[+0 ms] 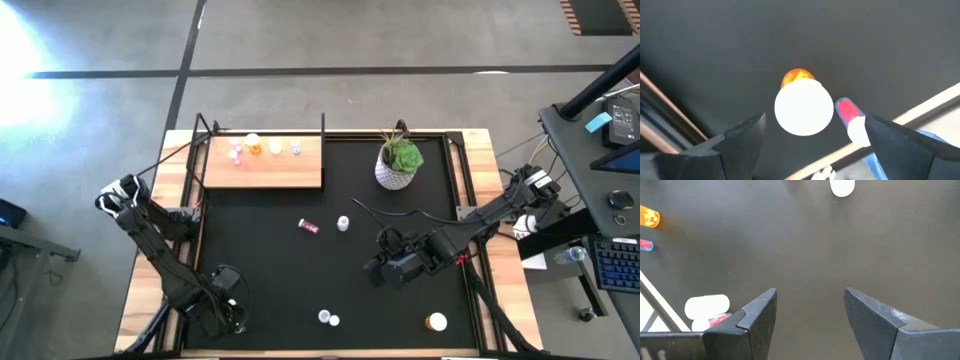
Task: Pick and place medicine bottles onto shelf by color
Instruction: Put the left orange pill bottle on the shelf aligned with the other orange pill bottle
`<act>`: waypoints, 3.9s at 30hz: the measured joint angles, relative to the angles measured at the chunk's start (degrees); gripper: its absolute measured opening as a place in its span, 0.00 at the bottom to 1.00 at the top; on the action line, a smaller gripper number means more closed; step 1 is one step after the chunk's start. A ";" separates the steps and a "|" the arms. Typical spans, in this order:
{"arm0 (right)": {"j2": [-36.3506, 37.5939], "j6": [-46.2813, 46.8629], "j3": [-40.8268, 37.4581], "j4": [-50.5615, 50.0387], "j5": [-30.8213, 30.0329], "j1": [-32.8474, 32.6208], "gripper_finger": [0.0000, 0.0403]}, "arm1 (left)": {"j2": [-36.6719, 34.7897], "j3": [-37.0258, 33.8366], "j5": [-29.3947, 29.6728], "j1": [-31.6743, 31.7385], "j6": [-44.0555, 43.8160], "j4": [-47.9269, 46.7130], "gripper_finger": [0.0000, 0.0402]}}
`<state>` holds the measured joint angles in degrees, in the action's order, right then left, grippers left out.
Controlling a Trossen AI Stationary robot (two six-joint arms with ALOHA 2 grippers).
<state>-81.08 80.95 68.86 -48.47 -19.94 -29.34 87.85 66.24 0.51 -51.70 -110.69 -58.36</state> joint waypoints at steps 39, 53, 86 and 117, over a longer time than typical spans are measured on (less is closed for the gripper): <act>0.02 0.00 0.00 1.24 0.00 0.00 0.55 | -2.51 -3.76 -1.86 17.50 19.52 -0.54 0.51; 0.01 0.00 0.00 1.31 -0.02 0.02 0.55 | -2.93 2.94 2.76 53.30 77.42 -8.24 0.52; 0.01 0.00 0.00 1.51 -0.02 0.02 0.55 | 0.21 1.69 1.68 94.98 115.62 -0.85 0.52; 0.01 0.00 0.00 2.58 -0.02 0.02 0.55 | 2.97 2.31 3.15 97.77 114.93 3.95 0.52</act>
<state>-81.07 80.95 68.86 -45.89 -19.97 -29.33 90.83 68.55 3.66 46.06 4.24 -54.41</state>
